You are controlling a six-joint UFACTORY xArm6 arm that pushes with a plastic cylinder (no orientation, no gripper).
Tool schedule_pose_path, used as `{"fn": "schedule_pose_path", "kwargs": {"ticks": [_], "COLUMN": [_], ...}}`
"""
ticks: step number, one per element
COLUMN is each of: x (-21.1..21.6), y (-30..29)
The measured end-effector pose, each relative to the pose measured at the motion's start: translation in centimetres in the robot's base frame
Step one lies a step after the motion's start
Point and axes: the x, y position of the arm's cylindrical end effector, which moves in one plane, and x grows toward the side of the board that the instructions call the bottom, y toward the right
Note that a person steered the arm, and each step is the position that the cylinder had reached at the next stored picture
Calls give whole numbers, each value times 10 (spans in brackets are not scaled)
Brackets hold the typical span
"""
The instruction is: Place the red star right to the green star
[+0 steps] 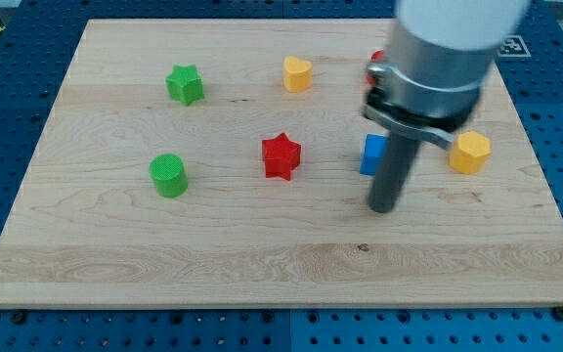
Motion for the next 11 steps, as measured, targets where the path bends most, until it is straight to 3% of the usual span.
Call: {"fn": "schedule_pose_path", "kwargs": {"ticks": [2,4,6,7,8,9,11], "x": [-60,-44,-5,-34,-107,-128,-65], "y": [-49,-29,-67,-119,-145,-140,-117]}}
